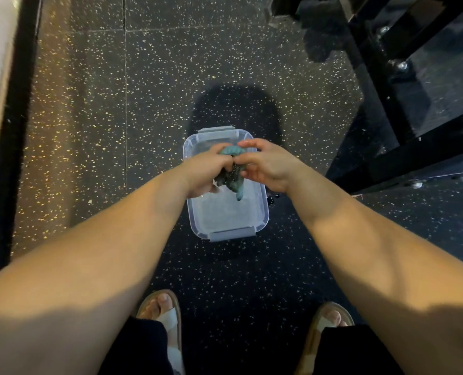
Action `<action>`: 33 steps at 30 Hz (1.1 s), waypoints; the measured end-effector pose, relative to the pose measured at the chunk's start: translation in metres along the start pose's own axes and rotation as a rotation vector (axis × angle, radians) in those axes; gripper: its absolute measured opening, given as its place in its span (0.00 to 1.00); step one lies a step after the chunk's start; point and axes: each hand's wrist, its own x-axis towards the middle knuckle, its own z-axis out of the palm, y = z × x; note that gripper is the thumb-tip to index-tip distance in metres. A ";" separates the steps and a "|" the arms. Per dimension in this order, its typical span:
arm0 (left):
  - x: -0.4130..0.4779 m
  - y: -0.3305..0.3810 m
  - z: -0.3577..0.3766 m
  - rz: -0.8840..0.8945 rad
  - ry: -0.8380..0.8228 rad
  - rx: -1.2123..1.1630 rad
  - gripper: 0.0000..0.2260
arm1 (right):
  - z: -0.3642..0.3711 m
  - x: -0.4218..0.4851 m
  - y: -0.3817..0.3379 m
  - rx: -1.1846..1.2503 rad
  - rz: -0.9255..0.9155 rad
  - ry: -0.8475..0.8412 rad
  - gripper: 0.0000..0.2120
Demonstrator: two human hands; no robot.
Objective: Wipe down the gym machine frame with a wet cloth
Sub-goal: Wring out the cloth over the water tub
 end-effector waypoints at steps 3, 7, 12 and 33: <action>-0.002 -0.010 -0.003 -0.019 -0.207 -0.207 0.14 | 0.008 0.005 0.014 0.238 0.037 -0.014 0.12; 0.007 -0.018 -0.004 -0.131 -0.041 -0.072 0.10 | 0.011 0.007 0.023 0.034 0.049 -0.008 0.16; 0.015 -0.024 -0.004 -0.376 0.046 0.063 0.06 | 0.005 0.008 0.030 -1.311 -0.351 -0.109 0.36; 0.024 -0.035 0.026 -0.114 0.260 1.135 0.11 | 0.021 0.027 0.046 -1.570 -0.139 0.030 0.09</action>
